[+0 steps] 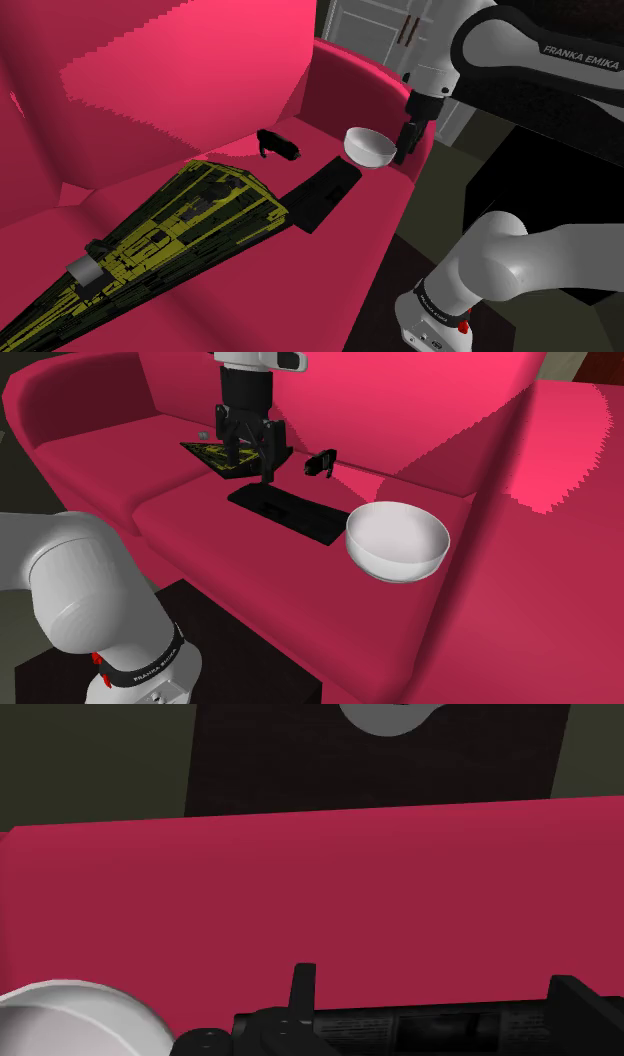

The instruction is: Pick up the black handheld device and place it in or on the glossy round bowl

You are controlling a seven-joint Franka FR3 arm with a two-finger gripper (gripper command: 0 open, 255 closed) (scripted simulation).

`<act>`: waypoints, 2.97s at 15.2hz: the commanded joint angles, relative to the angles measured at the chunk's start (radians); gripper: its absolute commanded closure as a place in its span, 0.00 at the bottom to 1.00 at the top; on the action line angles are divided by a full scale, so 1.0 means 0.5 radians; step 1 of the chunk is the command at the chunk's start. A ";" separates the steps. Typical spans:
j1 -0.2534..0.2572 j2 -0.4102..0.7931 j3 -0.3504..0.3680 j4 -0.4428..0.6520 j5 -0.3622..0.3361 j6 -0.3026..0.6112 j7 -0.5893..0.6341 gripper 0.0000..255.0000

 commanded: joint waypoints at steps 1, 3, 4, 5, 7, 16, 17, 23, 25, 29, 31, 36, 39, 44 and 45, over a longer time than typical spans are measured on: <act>0.000 0.000 0.000 0.000 0.000 0.000 0.000 0.00; 0.021 0.155 0.023 0.064 0.027 0.087 0.021 0.00; 0.031 0.233 0.034 0.100 0.039 0.127 0.030 0.00; 0.041 0.311 0.045 0.138 0.050 0.164 0.039 0.00; 0.059 0.468 0.066 0.222 0.071 0.233 0.057 0.00; 0.126 1.172 0.151 0.722 0.127 0.421 0.129 0.00; 0.132 1.250 0.160 0.790 0.130 0.430 0.136 0.00; 0.173 1.726 0.205 1.258 0.130 0.429 0.185 0.00; 0.188 1.891 0.217 1.441 0.126 0.407 0.201 0.00; 0.200 1.991 0.225 1.503 0.122 0.443 0.210 0.00; 0.201 1.988 0.226 1.445 0.123 0.497 0.210 0.00; 0.202 1.986 0.227 1.347 0.124 0.594 0.209 0.00; 0.202 1.986 0.227 1.347 0.124 0.594 0.209 0.00; 0.202 1.986 0.227 1.347 0.124 0.594 0.209 1.00; 0.202 1.986 0.227 1.347 0.124 0.594 0.209 1.00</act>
